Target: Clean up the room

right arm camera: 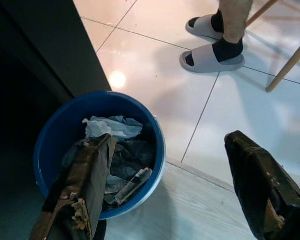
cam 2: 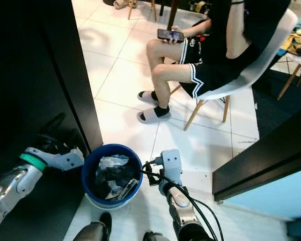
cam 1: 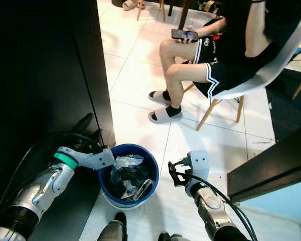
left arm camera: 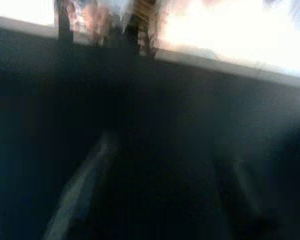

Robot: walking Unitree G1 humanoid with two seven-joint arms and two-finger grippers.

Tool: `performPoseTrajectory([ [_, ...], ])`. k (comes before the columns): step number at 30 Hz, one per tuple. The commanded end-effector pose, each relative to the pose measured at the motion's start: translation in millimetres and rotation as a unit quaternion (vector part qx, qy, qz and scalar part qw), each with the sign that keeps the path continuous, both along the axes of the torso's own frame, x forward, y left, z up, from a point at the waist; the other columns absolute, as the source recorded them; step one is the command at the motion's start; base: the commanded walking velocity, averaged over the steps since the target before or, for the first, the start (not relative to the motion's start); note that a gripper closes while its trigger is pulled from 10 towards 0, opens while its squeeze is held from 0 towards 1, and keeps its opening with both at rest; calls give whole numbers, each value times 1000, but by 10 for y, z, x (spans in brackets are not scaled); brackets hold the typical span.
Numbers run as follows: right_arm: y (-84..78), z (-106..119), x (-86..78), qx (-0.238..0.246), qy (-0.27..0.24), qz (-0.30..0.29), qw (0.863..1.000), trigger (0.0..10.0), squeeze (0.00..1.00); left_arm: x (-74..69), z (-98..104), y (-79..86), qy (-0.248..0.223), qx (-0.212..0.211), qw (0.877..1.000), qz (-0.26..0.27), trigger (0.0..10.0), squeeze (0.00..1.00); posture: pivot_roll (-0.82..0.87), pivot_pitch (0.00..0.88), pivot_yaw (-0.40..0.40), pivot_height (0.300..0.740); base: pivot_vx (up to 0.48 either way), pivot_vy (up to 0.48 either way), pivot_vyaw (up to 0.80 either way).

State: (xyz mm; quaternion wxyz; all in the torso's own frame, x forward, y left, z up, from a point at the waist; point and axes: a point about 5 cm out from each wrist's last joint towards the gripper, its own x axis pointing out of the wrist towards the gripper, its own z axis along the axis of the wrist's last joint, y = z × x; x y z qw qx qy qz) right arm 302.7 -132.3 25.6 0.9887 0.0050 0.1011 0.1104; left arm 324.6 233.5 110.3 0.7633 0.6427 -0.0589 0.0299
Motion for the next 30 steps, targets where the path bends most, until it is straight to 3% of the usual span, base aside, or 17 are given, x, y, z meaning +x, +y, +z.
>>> performPoseTrajectory([
  [1, -33, -99, -78, -1, 21, -5, 1000, 10000, 0, -88, -129, 447, 47, -7, 989, 139, 10000, 0, 143, 179, 1, 740, 0, 0, 0],
  [5, -40, -115, -93, -1, 23, -6, 1000, 10000, 0, -111, -116, 533, 35, -41, 984, 170, 10000, 0, 143, 179, 1, 740, 0, 0, 0],
  [6, -22, -116, -95, -1, 23, -3, 1000, 10000, 0, -75, -43, 351, -1, -49, 994, 100, 10000, 0, 143, 179, 1, 740, 0, 0, 0],
  [8, -12, -110, -87, 0, 23, -2, 1000, 10000, 0, -63, -16, 112, -17, -66, 998, 16, 10000, 0, 144, 176, 2, 740, 0, 0, 0],
  [10, -12, -110, -87, 0, 23, -2, 1000, 10000, 0, -63, -16, 112, -17, -66, 998, 16, 10000, 0, 144, 176, 2, 740, 0, 0, 0],
  [11, -8, -105, -81, 0, 22, -1, 1000, 10000, 0, -103, -78, -107, 9, -98, 994, -50, 10000, 0, 144, 176, 2, 740, 0, 0, 0],
  [13, -8, -105, -81, 0, 22, -1, 1000, 10000, 0, -103, -78, -107, 9, -98, 994, -50, 10000, 0, 144, 176, 2, 740, 0, 0, 0],
  [15, 3, -110, -87, -1, 23, 2, 1000, 10000, 0, -293, -397, -461, 136, -181, 966, -122, 10000, 0, 144, 176, 2, 740, 0, 0, 0],
  [16, 3, -110, -87, -1, 23, 2, 1000, 10000, 0, -293, -397, -461, 136, -181, 966, -122, 10000, 0, 144, 176, 2, 740, 0, 0, 0],
  [18, 18, -161, -149, -4, 29, 10, 1000, 10000, 0, -521, -758, -598, 251, -262, 925, -114, 10000, 0, 130, 180, -21, 740, 0, 0, 0],
  [19, 18, -161, -149, -4, 29, 10, 1000, 10000, 0, -521, -758, -598, 251, -262, 925, -114, 10000, 0, 130, 180, -21, 740, 0, 0, 0],
  [20, 29, -191, -188, -5, 33, 16, 999, 10000, 0, -589, -887, -580, 277, -319, 904, -75, 10000, 0, 130, 180, -21, 740, 0, 0, 0],
  [21, 29, -191, -188, -5, 33, 16, 999, 10000, 0, -589, -887, -580, 277, -319, 904, -75, 10000, 0, 130, 180, -21, 740, 0, 0, 0],
  [22, 36, -209, -212, -5, 34, 19, 999, 10000, 0, -628, -959, -565, 288, -353, 889, -49, 10000, 0, 130, 180, -21, 740, 0, 0, 0],
  [25, 54, -221, -234, -5, 35, 24, 999, 10000, 0, -667, -1027, -529, 299, -379, 875, -24, 10000, 0, 123, 182, -31, 740, 0, 0, 0],
  [26, 83, -234, -261, -3, 35, 29, 999, 10000, 0, -714, -1095, -483, 307, -406, 860, 2, 10000, 0, 124, 182, -38, 740, 0, 0, 0],
  [30, 107, -250, -288, 0, 37, 31, 999, 10000, 0, -756, -1142, -452, 312, -422, 851, 14, 10000, 0, 124, 182, -38, 740, 0, 0, 0],
])
